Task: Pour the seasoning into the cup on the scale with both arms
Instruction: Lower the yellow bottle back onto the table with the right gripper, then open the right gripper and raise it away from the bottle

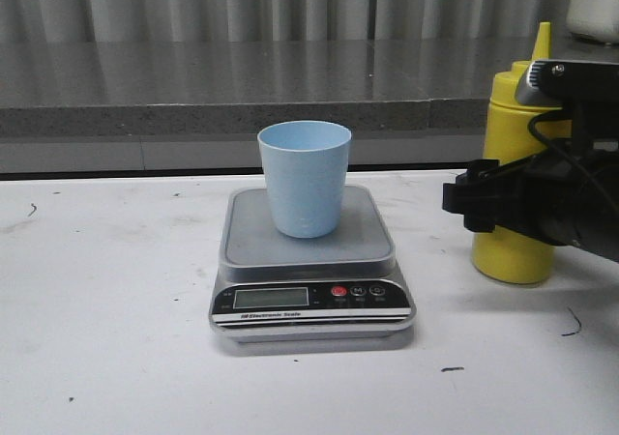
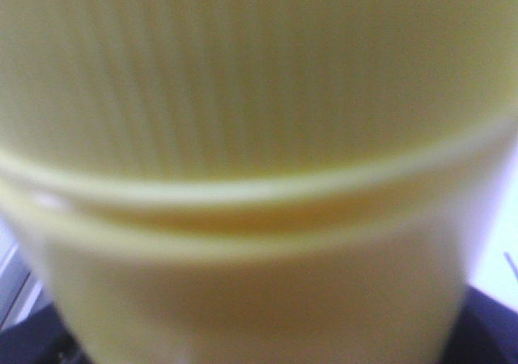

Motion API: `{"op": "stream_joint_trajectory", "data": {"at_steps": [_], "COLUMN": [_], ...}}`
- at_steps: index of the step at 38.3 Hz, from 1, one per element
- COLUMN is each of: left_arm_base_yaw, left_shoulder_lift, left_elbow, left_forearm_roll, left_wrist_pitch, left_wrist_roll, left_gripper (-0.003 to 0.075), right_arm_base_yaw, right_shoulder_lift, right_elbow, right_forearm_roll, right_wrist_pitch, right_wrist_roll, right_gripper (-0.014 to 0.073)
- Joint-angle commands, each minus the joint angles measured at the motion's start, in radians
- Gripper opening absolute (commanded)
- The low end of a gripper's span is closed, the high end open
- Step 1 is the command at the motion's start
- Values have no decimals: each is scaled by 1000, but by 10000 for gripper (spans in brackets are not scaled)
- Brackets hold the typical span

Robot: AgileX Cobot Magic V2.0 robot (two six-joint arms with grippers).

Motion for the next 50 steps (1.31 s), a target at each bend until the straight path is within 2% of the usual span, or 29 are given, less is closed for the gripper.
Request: {"op": "stream_joint_trajectory", "data": {"at_steps": [1,4,23,25,26,32,33,44,50], "left_arm_base_yaw": [2,2,2,2,2,2,2,2,2], "left_shoulder_lift": [12,12,12,12,12,12,12,12,12], "left_elbow": [-25,-25,-25,-25,-25,-25,-25,-25,-25], "left_forearm_roll": [-9,-9,-9,-9,-9,-9,-9,-9,-9], "left_wrist_pitch": [-87,-87,-87,-87,-87,-87,-87,-87,-87], "left_wrist_roll": [-8,-8,-8,-8,-8,-8,-8,-8,-8], "left_gripper": [-20,-20,-20,-20,-20,-20,-20,-20,-20], "right_arm_base_yaw": [-2,-2,-2,-2,-2,-2,-2,-2,-2], "right_shoulder_lift": [-43,-53,-164,-184,-191,-227,-233,-446,-590], "right_elbow": [23,60,324,348,358,420,431,485,485], "right_forearm_roll": [-73,-107,-108,-108,-108,-108,-108,-106,-75], "right_wrist_pitch": [-152,-152,-152,-152,-152,-152,-152,-150,-44], "right_wrist_roll": [1,1,2,2,2,2,2,1,-7], "right_gripper": [584,584,575,508,447,-80,-123,-120,-120]}}
